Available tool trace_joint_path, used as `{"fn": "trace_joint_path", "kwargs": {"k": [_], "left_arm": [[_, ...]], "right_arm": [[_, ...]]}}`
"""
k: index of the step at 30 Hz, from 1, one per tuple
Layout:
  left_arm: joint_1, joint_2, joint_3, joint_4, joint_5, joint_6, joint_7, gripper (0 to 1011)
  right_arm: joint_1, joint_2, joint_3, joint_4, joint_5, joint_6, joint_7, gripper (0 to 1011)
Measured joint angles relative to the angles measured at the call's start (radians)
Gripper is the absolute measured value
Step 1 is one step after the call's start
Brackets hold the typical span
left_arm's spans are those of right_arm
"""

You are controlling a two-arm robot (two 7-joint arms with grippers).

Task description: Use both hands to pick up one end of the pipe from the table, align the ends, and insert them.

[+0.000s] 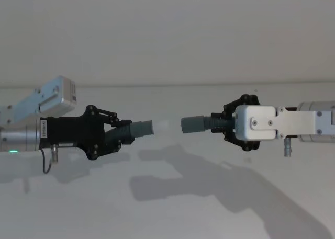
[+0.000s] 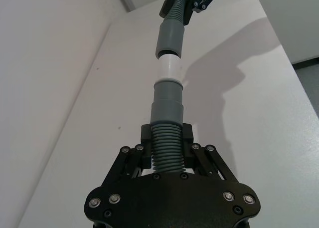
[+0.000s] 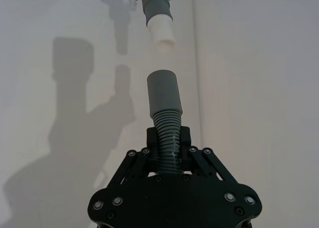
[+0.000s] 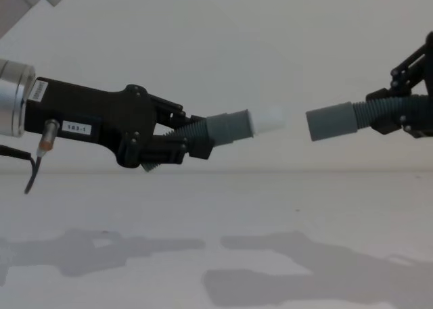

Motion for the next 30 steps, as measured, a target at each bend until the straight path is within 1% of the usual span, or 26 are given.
{"fn": "trace_joint_path", "kwargs": {"k": [12, 30], "left_arm": [[0.000, 0.000, 0.000, 0.000, 0.000, -0.001, 0.000, 306], [0.000, 0.000, 0.000, 0.000, 0.000, -0.001, 0.000, 306]], "right_arm": [[0.033, -0.015, -0.022, -0.001, -0.002, -0.004, 0.016, 223], [0.043, -0.016, -0.039, -0.020, 0.015, 0.004, 0.019, 223]]}}
